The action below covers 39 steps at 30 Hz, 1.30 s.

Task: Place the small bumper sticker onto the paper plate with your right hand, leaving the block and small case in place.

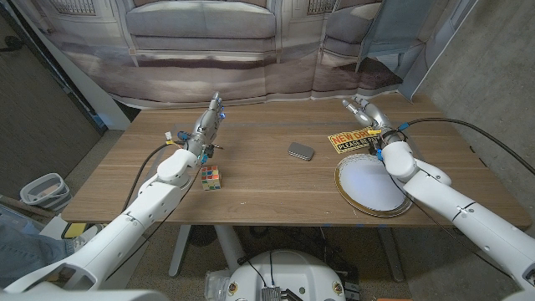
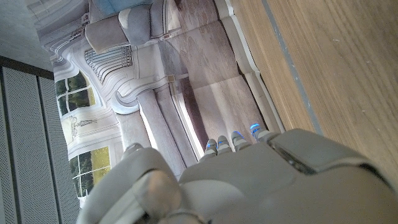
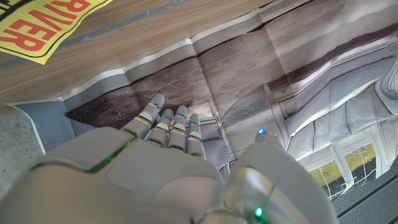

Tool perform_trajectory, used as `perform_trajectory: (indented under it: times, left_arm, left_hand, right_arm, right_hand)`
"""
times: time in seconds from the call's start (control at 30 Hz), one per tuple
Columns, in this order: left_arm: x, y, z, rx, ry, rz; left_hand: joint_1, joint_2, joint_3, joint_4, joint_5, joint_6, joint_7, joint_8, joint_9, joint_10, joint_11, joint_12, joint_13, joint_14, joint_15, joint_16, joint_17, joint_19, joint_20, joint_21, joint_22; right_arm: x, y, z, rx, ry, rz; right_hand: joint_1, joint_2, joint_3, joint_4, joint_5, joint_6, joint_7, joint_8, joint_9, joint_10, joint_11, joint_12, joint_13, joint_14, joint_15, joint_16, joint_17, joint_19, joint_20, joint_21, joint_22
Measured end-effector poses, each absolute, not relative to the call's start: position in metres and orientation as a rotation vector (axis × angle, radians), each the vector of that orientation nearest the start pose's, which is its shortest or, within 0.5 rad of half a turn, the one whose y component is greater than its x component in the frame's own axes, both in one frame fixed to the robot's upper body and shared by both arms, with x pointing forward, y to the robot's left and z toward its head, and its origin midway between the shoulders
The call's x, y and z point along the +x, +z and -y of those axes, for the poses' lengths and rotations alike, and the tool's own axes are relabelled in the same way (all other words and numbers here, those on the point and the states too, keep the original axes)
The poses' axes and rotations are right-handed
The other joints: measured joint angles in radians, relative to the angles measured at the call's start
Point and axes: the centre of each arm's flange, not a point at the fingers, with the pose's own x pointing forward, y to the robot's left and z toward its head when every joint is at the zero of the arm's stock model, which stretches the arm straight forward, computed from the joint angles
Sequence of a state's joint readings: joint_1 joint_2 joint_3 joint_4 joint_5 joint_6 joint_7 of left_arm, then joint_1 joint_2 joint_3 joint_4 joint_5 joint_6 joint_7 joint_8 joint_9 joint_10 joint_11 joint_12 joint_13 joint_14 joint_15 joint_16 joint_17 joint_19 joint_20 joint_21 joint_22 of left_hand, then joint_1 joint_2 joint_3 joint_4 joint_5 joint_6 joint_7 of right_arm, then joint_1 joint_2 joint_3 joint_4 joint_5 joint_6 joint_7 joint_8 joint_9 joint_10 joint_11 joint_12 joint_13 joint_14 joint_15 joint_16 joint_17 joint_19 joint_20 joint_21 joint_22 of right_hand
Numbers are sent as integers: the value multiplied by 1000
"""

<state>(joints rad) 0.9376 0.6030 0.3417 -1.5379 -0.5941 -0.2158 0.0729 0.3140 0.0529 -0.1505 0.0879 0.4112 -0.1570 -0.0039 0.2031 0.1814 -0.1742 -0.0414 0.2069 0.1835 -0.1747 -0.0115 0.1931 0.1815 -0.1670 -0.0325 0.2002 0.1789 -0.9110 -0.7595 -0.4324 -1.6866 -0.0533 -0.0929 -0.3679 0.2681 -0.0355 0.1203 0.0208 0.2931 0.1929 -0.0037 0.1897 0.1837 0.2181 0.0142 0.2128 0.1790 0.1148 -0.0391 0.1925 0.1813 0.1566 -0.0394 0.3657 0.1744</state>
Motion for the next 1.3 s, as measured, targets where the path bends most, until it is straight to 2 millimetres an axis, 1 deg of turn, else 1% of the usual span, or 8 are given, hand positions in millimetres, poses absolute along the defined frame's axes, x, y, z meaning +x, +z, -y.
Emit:
perform_trajectory:
  times: [0.1, 0.2, 0.57, 0.67, 0.73, 0.97, 1.2, 1.3]
  left_arm:
    - [613, -11, -285, 48, -187, 624]
    - [613, -12, -285, 50, -185, 621]
    - [608, -11, -282, 58, -183, 622]
    - [608, -11, -282, 58, -182, 621]
    - [608, -11, -281, 59, -182, 620]
    - [606, -12, -279, 61, -179, 618]
    - [604, -14, -279, 61, -175, 614]
    - [603, -14, -278, 63, -177, 614]
  left_hand:
    - [0, 0, 0, 0, 0, 0, 0, 0, 0, 0, 0, 0, 0, 0, 0, 0, 0, 0, 0, 0, 0]
    - [0, 0, 0, 0, 0, 0, 0, 0, 0, 0, 0, 0, 0, 0, 0, 0, 0, 0, 0, 0, 0]
    - [0, 0, 0, 0, 0, 0, 0, 0, 3, 0, 0, 0, 0, 0, 0, 0, 0, 0, 0, 0, 0]
    - [4, 4, 0, 0, 0, 0, 0, 0, 3, 0, 0, 0, 0, 0, 0, 0, 0, 0, 0, 0, 0]
    - [5, 5, -2, -2, 0, 0, 0, -4, 3, 0, 0, 0, 0, 0, 0, 0, 0, 0, 0, 0, 0]
    - [5, 5, -4, -4, 0, 0, 0, -4, 3, 0, 0, 0, 0, 0, 0, -1, 0, 0, 0, 0, 0]
    - [5, 5, -4, -4, 0, -4, -4, -4, 3, 0, 0, -1, 0, 0, 0, -6, 0, 0, 0, 0, 0]
    - [5, 5, -4, -4, 0, -4, -4, -4, 3, 0, 0, -4, 0, 0, 0, -6, 0, 0, 0, 0, 0]
  right_arm:
    - [601, 7, 296, -803, -196, 640]
    - [601, 7, 296, -812, -198, 639]
    - [602, 7, 298, -865, -222, 631]
    - [602, 7, 299, -878, -227, 628]
    - [603, 7, 299, -888, -231, 626]
    - [605, 7, 301, -926, -245, 620]
    - [607, 6, 301, -956, -257, 614]
    - [608, 6, 302, -971, -265, 612]
  right_hand:
    - [0, 0, -4, -4, 0, 0, 0, 0, 0, 0, 0, 0, 0, 2, 2, 0, 0, 0, 0, 0, 0]
    - [0, 0, -4, -4, 0, -5, -5, 0, 0, 0, 0, 0, 0, 2, 2, 0, 0, 4, 4, 0, 0]
    - [0, 0, -4, -4, 0, -5, -5, 0, 0, 0, 0, 0, 0, 2, 2, 0, 0, 3, 4, -4, 0]
    - [0, 0, -4, -4, 8, -5, -5, 0, 0, 0, 0, 0, 0, 2, 2, 0, 0, 3, 4, -4, 0]
    - [0, 0, 0, -8, 8, -5, -5, 0, 0, 0, 0, 0, 0, 1, 2, 0, 0, 3, 4, -4, 0]
    - [5, -5, -3, -11, 8, -5, -5, 0, 0, 0, 0, 0, 0, 1, 2, 0, 0, 3, 4, -12, 0]
    - [10, 0, -3, -11, 8, -5, -5, 0, 0, 0, 0, 0, 0, 1, 2, -5, 0, 3, 4, -18, 0]
    - [17, -7, -3, -17, 8, -5, -5, 0, 0, 4, -4, 0, 0, 1, 2, -5, 0, 3, 4, -22, 0]
